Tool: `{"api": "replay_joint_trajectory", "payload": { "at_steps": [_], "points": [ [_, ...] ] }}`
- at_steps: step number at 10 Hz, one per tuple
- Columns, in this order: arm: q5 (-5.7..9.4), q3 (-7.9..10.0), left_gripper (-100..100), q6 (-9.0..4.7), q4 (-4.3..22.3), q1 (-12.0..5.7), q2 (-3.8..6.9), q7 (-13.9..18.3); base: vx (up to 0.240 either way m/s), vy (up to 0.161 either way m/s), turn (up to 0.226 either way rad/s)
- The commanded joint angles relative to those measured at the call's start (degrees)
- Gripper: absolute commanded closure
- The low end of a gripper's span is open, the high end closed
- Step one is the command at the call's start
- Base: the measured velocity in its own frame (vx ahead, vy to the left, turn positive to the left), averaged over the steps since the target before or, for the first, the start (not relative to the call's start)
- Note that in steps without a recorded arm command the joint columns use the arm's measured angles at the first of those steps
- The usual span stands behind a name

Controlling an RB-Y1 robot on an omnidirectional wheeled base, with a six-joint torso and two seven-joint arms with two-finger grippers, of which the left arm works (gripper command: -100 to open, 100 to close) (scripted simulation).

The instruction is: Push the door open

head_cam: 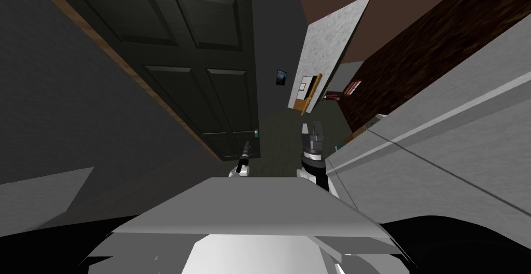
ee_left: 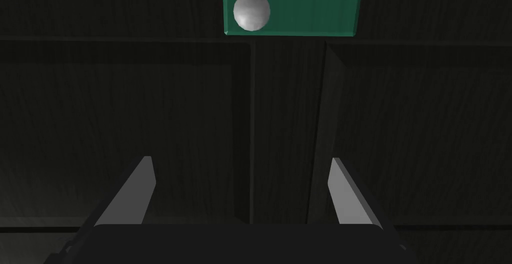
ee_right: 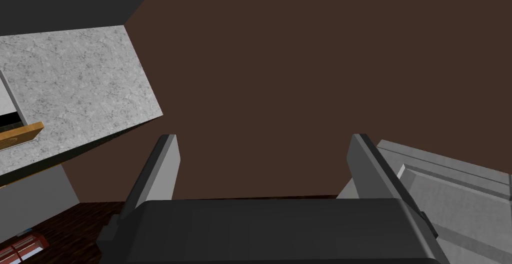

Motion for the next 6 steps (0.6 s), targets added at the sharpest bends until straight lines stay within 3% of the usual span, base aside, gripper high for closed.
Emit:
{"api": "replay_joint_trajectory", "payload": {
  "at_steps": [1,3,6],
  "points": [
    [-0.28,0.2,-100,-0.06,0.21,-0.16,-0.44,0.2,-0.11,-0.176,-0.009],
    [-0.31,0.19,-100,-0.02,0.14,-0.12,-0.48,0.23,-0.089,-0.126,-0.004],
    [-0.32,0.22,-100,-0.05,0.18,-0.12,0.29,0.23,0.063,0.146,0.001]
  ]
}}
